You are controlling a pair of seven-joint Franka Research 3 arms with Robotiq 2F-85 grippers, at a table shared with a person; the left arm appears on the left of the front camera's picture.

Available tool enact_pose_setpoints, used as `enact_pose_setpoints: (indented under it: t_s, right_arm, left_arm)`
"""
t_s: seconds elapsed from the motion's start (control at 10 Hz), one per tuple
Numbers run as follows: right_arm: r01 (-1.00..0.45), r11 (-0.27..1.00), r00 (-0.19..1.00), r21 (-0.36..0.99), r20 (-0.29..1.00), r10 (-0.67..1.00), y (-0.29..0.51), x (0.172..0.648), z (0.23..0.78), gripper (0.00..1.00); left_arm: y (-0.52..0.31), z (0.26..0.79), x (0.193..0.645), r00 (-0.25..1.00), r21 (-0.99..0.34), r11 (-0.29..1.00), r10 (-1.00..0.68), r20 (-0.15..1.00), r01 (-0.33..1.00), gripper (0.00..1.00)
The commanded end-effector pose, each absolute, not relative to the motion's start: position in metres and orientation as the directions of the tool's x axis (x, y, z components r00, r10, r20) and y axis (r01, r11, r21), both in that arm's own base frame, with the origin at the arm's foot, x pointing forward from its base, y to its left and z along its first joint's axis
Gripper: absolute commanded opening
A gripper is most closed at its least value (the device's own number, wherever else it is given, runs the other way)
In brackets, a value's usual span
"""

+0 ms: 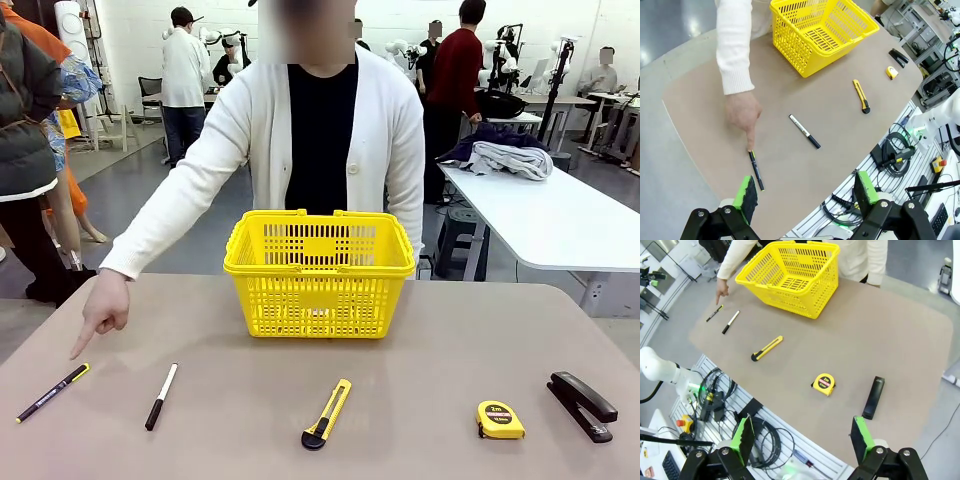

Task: Place the items the person wants into the basket.
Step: Pick up the item the person points to and place it in the Market Basket.

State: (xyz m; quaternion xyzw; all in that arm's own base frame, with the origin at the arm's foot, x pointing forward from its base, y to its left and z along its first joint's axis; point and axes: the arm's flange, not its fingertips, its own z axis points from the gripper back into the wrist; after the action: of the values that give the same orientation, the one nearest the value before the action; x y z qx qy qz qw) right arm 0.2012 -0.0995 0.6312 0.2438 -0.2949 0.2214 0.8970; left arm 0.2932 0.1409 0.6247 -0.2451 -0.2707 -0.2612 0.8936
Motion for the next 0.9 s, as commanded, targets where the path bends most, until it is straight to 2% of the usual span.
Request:
enact_pose_setpoints:
  t_s: [0.0, 0.8]
  right_arm:
    - [-0.547, 0.778, 0.727, 0.31, 0.637, 0.257, -0.0974, 0.2007, 0.6302, 1.0]
    - [-0.547, 0.778, 0.727, 0.31, 0.637, 0.257, -0.0974, 0.2007, 0.6302, 1.0]
  left_arm:
    - [0.1407, 0.6249, 0.2936, 0.702, -0.296, 0.731, -0.336, 0.628, 0.615, 1.0]
    - [0.141, 0.6247, 0.2932, 0.717, -0.297, 0.743, -0.334, 0.612, 0.599, 1.0]
